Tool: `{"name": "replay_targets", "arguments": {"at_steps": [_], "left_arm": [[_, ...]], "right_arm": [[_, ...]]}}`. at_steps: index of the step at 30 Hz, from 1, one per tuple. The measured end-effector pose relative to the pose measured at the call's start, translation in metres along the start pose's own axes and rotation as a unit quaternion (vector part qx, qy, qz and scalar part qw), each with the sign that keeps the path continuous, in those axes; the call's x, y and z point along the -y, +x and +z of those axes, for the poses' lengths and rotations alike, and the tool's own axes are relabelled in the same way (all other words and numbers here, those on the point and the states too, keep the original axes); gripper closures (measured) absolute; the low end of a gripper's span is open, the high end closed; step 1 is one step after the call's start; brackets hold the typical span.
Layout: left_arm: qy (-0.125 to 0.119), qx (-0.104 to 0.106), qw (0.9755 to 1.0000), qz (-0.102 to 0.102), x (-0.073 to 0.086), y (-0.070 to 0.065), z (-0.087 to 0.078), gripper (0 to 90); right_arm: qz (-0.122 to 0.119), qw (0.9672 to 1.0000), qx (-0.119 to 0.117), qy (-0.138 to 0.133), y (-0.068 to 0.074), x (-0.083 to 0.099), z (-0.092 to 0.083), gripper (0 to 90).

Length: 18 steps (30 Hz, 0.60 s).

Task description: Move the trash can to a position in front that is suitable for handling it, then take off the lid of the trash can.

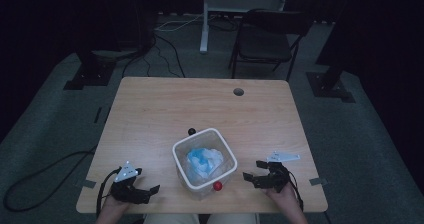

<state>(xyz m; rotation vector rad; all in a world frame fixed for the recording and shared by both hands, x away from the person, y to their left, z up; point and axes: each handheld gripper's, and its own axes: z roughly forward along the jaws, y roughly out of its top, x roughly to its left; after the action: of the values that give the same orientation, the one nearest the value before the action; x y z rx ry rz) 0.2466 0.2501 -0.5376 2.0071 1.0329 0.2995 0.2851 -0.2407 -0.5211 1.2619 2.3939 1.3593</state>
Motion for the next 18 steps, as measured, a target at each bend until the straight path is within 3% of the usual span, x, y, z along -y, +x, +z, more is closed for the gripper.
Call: {"name": "replay_targets", "arguments": {"at_steps": [6,13,18], "left_arm": [[-0.002,-0.003,0.9999,0.012,0.002,0.001,-0.003,1.2],[0.0,-0.006,0.9999,0.008,0.005,0.005,-0.003,1.2],[0.005,-0.008,0.9999,0.009,0.007,0.005,-0.002,1.1]], "right_arm": [[0.004,1.0,0.0,-0.004,0.0,0.004,-0.013,15.9],[0.006,0.9998,0.0,-0.02,0.001,0.003,-0.025,15.8],[-0.003,0.9988,0.001,-0.049,0.009,-0.011,-0.04,15.9]]}}
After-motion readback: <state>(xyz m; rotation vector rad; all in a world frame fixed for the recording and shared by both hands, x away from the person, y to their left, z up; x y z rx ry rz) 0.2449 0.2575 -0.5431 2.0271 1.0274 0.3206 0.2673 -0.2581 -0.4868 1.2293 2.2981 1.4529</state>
